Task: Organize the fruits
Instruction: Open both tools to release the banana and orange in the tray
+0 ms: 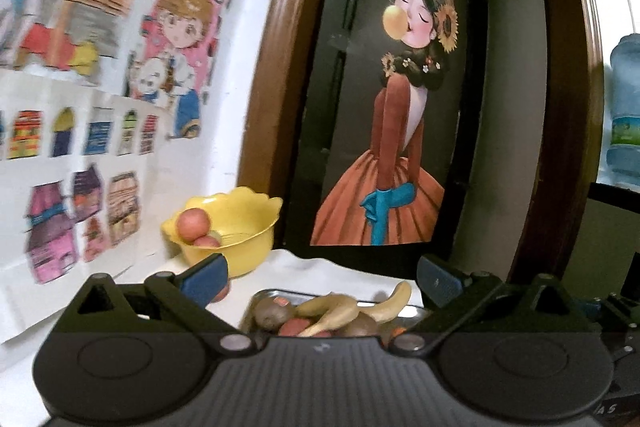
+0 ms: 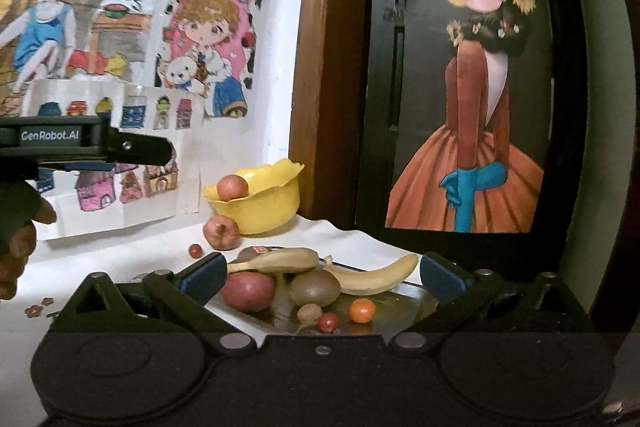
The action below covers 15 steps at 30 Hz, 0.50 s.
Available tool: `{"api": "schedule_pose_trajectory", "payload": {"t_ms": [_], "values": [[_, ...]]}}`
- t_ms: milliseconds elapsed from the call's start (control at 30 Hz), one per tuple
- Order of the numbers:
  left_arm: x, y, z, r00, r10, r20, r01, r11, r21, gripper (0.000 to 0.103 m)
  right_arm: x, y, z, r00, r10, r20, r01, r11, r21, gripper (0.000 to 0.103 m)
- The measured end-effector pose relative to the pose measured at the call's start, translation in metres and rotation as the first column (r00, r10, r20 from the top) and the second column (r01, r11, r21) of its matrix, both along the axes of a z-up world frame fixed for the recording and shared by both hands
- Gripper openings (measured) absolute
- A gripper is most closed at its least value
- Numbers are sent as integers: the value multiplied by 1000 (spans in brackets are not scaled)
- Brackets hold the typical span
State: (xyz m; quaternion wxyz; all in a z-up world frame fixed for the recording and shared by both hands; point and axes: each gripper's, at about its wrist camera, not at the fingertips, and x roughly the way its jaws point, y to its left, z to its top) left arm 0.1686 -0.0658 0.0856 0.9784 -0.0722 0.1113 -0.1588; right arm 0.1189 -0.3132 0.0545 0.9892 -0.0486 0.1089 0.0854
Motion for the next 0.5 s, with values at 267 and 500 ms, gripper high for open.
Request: {"api": "schedule_pose_trajectory", "payload": {"t_ms": [267,500], "values": [[-51,33,-21,996,58,-70,-57,998,12,103,-66,22,-17,998,-54,43,56,998,-43,102],[-79,51,-50,979,114,-169,-109,993,35,103,-100,24,-41,997,-82,-10,82,997,-7,102]]}}
